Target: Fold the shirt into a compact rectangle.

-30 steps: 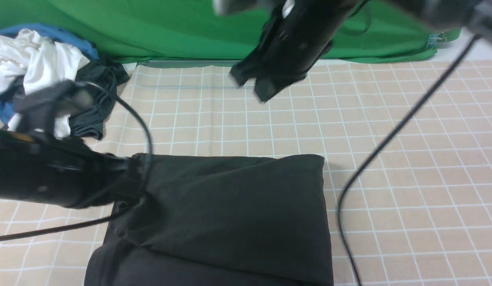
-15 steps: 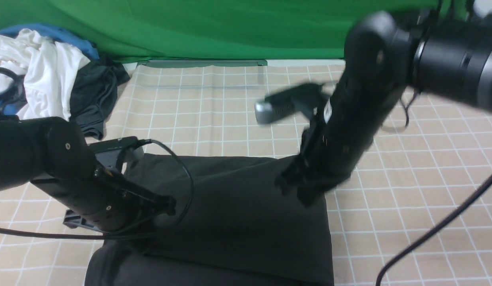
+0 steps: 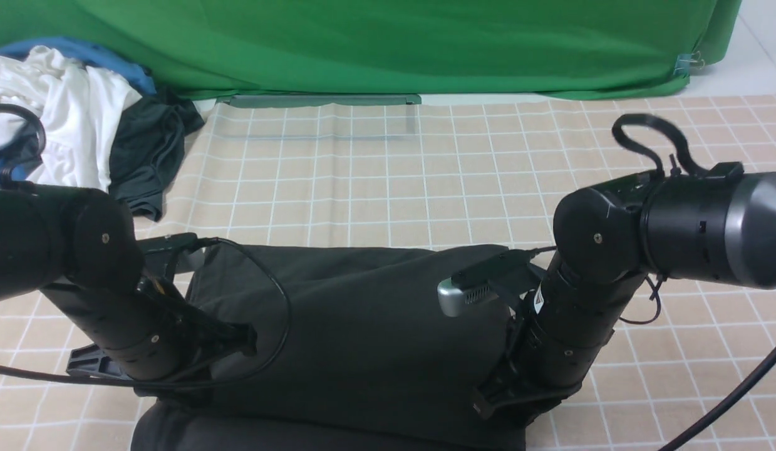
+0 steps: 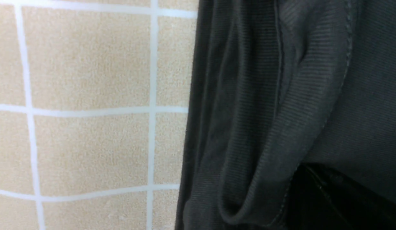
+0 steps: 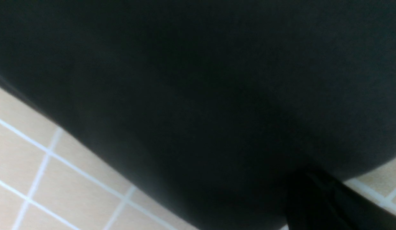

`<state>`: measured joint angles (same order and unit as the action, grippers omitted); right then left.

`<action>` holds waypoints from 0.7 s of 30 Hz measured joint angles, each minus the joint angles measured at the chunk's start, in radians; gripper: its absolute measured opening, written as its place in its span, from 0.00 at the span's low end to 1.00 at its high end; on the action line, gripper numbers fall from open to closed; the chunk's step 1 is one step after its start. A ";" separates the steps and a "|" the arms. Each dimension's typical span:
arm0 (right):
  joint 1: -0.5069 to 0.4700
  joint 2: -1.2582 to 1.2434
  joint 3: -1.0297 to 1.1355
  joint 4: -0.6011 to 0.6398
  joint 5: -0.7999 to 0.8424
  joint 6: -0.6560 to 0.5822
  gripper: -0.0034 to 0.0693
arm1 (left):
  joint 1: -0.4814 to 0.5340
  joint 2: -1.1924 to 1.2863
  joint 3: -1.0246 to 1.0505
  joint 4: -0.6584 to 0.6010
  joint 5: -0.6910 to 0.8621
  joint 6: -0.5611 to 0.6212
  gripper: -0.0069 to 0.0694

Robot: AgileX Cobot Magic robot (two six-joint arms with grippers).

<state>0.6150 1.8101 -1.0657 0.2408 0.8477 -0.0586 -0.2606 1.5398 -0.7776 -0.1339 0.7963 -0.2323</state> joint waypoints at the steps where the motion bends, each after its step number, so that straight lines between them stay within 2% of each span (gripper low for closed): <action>1: 0.000 -0.002 0.001 0.000 0.000 -0.002 0.10 | 0.000 -0.009 0.000 0.003 0.000 0.000 0.12; 8: 0.010 -0.117 -0.006 0.005 -0.033 -0.009 0.10 | 0.000 -0.143 0.000 0.017 -0.035 -0.001 0.12; 12: 0.049 -0.166 -0.014 0.045 -0.064 -0.034 0.10 | 0.000 -0.167 0.000 0.005 -0.088 -0.001 0.12; 21: 0.089 0.005 0.007 0.052 -0.046 -0.039 0.10 | 0.000 -0.038 0.000 0.015 -0.111 -0.004 0.12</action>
<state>0.7044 1.8151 -1.0586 0.2933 0.8015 -0.0976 -0.2606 1.5016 -0.7776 -0.1191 0.6858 -0.2358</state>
